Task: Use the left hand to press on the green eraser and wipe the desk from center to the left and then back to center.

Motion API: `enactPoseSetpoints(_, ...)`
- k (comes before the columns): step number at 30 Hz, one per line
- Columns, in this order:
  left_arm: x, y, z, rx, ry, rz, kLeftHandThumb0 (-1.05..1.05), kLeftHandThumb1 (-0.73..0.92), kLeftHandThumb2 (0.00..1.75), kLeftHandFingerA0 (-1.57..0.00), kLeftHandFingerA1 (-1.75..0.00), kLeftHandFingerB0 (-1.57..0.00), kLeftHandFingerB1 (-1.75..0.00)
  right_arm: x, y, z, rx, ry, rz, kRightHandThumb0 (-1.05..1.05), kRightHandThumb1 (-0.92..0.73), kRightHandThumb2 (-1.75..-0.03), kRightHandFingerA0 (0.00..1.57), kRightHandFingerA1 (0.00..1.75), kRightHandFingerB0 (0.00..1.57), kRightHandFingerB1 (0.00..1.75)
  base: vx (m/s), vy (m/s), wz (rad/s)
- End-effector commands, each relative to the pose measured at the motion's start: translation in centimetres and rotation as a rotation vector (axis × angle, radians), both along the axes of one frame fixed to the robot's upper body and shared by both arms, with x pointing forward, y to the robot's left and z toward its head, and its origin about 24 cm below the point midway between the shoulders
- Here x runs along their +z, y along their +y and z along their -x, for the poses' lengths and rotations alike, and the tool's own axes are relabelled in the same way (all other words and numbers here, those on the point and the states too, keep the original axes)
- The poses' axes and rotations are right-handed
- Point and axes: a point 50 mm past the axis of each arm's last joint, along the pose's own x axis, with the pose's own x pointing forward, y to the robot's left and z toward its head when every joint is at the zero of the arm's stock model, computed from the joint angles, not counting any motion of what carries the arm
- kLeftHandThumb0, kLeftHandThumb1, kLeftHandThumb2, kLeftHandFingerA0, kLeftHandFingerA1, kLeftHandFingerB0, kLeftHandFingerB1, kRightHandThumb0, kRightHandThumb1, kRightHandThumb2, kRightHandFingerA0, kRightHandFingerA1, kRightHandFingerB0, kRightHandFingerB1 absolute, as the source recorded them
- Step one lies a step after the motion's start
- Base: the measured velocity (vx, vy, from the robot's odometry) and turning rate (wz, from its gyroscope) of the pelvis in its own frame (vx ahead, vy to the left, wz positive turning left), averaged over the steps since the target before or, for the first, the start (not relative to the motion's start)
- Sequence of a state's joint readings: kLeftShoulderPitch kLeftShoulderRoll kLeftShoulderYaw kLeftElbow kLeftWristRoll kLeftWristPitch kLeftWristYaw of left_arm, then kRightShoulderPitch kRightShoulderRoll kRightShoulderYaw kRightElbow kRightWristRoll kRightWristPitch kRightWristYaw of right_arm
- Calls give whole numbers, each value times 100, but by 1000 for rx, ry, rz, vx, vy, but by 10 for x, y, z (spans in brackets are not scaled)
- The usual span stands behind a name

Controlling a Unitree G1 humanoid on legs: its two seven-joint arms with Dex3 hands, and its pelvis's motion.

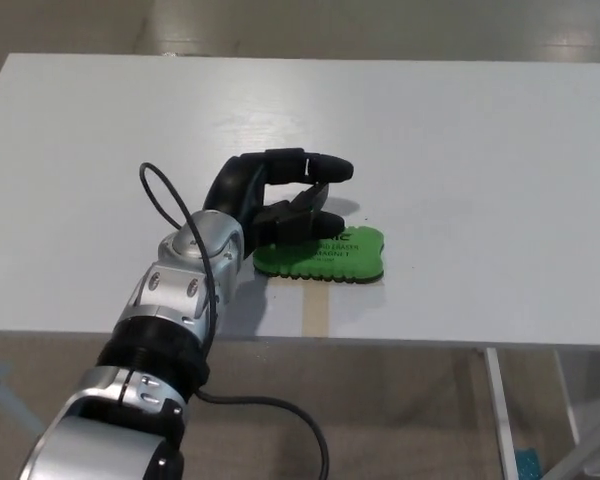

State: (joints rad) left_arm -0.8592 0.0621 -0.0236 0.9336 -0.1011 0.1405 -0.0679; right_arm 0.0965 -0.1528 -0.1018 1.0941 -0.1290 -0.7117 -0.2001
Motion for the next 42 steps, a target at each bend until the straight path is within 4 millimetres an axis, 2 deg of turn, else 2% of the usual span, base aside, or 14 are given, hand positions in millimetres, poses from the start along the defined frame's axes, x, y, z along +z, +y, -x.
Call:
enactPoseSetpoints(1, 1, 2, -1, 12, -39, -27, -24, 83, 67, -99, -48, -96, -53, 0, 0, 4, -27, -16, -24, -46, -63, -92, 60, 63, 37, 49, 0, 0, 0)
enactPoseSetpoints(10, 2, -4, -1, 0, -40, 11, -24, 82, 68, -101, -49, -96, -53, 0, 0, 3, -16, -10, -18, -45, -63, -92, 60, 64, 37, 50, 0, 0, 0)
enactPoseSetpoints(11, 1, -7, 0, -7, -39, 20, -24, 82, 68, -101, -49, -96, -53, 0, -1, 3, -10, -6, -13, -41, -76, -64, 66, 53, 44, 34, 0, 0, 0)
enactPoseSetpoints(18, 1, -16, 2, -37, -48, 32, -23, 82, 64, -100, -50, -96, -56, 0, -1, 4, -1, -5, -9, -41, -76, -63, 66, 53, 45, 34, 0, 0, 0)
enactPoseSetpoints(23, 13, -26, 1, -72, -68, 161, -20, 81, 66, -100, -49, -97, -56, 1, -2, 1, 9, -13, -4, -41, -76, -64, 65, 52, 45, 35, 0, 0, 0)
enactPoseSetpoints(30, 18, -35, 2, -82, -58, 272, -18, 81, 66, -102, -50, -98, -58, 1, -2, 0, 2, -13, -9, -40, -76, -63, 66, 52, 45, 35, 0, 0, 0)
enactPoseSetpoints(32, 15, -37, 5, -100, -60, 263, -18, 81, 66, -103, -50, -97, -63, 1, -1, 2, 1, -8, -11, -40, -76, -64, 65, 52, 45, 35, 0, 0, 0)
enactPoseSetpoints(33, 12, -37, 6, -104, -59, 256, -18, 80, 66, -103, -50, -97, -63, 0, -1, 2, 2, -5, -9, -44, -64, -93, 58, 62, 39, 50, 0, 0, 0)
enactPoseSetpoints(37, 7, -37, 9, -99, -48, 247, -18, 80, 66, -103, -50, -97, -64, 0, -1, 3, 2, -5, -8, -44, -63, -93, 58, 62, 39, 50, 0, 0, 0)
enactPoseSetpoints(38, 5, -37, 9, -94, -45, 242, -19, 80, 66, -103, -50, -97, -64, 0, -1, 3, 4, -4, -11, -41, -76, -63, 65, 50, 46, 35, 0, 0, 0)
enactPoseSetpoints(42, 0, -35, 10, -83, -34, 222, -18, 81, 66, -102, -50, -99, -64, 1, -2, 3, 13, -6, -16, -41, -76, -64, 65, 52, 46, 35, 0, 0, 0)
